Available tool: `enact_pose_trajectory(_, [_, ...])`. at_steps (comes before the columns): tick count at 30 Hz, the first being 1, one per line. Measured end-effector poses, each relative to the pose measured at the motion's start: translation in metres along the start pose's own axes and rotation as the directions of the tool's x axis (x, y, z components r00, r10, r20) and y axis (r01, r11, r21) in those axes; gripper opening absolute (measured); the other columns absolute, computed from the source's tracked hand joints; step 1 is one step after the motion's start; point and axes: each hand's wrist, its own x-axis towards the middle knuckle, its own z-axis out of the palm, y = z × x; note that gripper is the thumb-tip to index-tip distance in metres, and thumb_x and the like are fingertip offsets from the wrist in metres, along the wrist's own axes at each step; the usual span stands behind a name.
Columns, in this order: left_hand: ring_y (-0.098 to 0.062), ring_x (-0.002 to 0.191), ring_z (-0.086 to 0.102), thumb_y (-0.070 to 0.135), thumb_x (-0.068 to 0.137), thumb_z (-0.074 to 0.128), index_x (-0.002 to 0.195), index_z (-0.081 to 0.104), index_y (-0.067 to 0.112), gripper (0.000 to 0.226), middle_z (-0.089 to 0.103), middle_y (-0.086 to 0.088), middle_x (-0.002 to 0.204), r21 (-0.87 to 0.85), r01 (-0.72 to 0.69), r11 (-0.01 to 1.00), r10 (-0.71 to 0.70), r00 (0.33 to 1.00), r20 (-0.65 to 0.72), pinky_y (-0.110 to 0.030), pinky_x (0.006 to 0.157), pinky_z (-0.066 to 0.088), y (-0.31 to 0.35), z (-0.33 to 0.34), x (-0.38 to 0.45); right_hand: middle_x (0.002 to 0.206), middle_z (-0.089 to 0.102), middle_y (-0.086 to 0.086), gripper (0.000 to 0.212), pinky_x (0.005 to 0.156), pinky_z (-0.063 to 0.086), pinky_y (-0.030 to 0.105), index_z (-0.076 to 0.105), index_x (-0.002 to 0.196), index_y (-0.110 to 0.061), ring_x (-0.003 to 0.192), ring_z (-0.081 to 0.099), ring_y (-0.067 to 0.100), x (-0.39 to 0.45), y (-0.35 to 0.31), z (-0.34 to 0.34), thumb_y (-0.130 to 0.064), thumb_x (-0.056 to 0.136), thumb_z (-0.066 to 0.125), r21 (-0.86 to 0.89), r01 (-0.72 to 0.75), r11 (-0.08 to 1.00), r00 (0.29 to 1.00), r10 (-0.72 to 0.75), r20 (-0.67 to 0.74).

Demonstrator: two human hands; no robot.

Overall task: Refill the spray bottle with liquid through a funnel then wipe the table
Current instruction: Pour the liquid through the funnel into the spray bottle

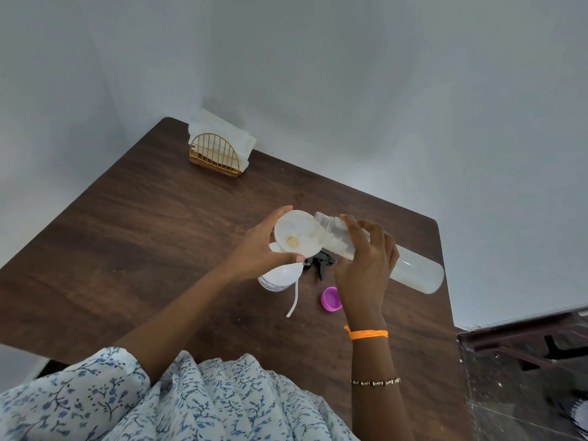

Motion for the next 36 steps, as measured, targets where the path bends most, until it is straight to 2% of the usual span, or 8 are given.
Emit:
enact_pose_trajectory(6, [-0.01, 0.125, 0.04, 0.033, 0.067, 0.08, 0.142, 0.025, 0.034, 0.093, 0.04, 0.005, 0.143, 0.011, -0.003, 1.0, 0.003, 1.0, -0.002, -0.037, 0.104, 0.041, 0.0008, 0.0006, 0.001, 0.117, 0.058, 0.007, 0.067, 0.099, 0.029, 0.035, 0.06, 0.119, -0.022, 0.113, 0.047, 0.028, 0.0002, -0.0006, -0.0012, 0.011, 0.061, 0.069, 0.009, -0.01, 1.0, 1.0, 0.01, 0.015])
enact_pose_trajectory(9, [-0.011, 0.125, 0.04, 0.028, 0.069, 0.08, 0.142, 0.025, 0.032, 0.091, 0.04, 0.005, 0.142, 0.002, -0.01, 1.0, 0.01, 1.0, -0.004, -0.035, 0.104, 0.041, 0.0017, 0.001, 0.0004, 0.115, 0.058, 0.007, 0.068, 0.097, 0.025, 0.032, 0.06, 0.119, -0.022, 0.112, 0.048, 0.028, 0.0005, -0.0008, -0.0007, 0.012, 0.06, 0.068, 0.007, -0.008, 1.0, 1.0, 0.007, 0.007])
enact_pose_trajectory(13, [-0.012, 0.127, 0.039, 0.026, 0.07, 0.079, 0.142, 0.024, 0.032, 0.091, 0.038, 0.004, 0.145, 0.014, -0.011, 1.0, 0.012, 1.0, -0.005, -0.038, 0.106, 0.04, 0.0024, 0.001, 0.0004, 0.114, 0.059, 0.007, 0.069, 0.096, 0.024, 0.03, 0.061, 0.118, -0.023, 0.111, 0.049, 0.028, 0.0006, -0.0007, 0.0, 0.012, 0.059, 0.069, 0.0, -0.002, 1.0, 1.0, 0.002, -0.005])
enact_pose_trajectory(23, [-0.01, 0.124, 0.04, 0.025, 0.071, 0.079, 0.142, 0.026, 0.029, 0.089, 0.041, 0.005, 0.141, -0.001, -0.023, 1.0, 0.023, 1.0, -0.009, -0.03, 0.102, 0.04, 0.004, 0.0009, -0.0007, 0.113, 0.059, 0.006, 0.068, 0.095, 0.03, 0.034, 0.061, 0.117, -0.023, 0.11, 0.049, 0.029, 0.0006, -0.0001, 0.0002, 0.013, 0.059, 0.066, -0.012, 0.008, 1.0, 1.0, -0.008, -0.005])
enact_pose_trajectory(28, [-0.012, 0.126, 0.041, 0.026, 0.07, 0.079, 0.142, 0.026, 0.031, 0.09, 0.041, 0.005, 0.142, 0.001, -0.014, 1.0, 0.014, 1.0, -0.01, -0.036, 0.105, 0.041, 0.0037, 0.001, -0.0003, 0.113, 0.059, 0.006, 0.069, 0.095, 0.032, 0.036, 0.061, 0.117, -0.023, 0.109, 0.05, 0.029, 0.001, 0.0001, 0.0003, 0.013, 0.058, 0.067, -0.012, 0.007, 1.0, 1.0, -0.007, -0.007])
enact_pose_trajectory(36, [-0.01, 0.125, 0.041, 0.032, 0.067, 0.081, 0.142, 0.025, 0.032, 0.094, 0.04, 0.004, 0.143, 0.013, -0.004, 1.0, 0.004, 1.0, -0.008, -0.035, 0.104, 0.041, 0.0024, 0.0011, 0.0002, 0.113, 0.059, 0.005, 0.068, 0.095, 0.03, 0.034, 0.061, 0.117, -0.024, 0.11, 0.049, 0.027, 0.0007, 0.0015, 0.0004, 0.012, 0.059, 0.067, -0.018, 0.009, 1.0, 1.0, -0.01, -0.017])
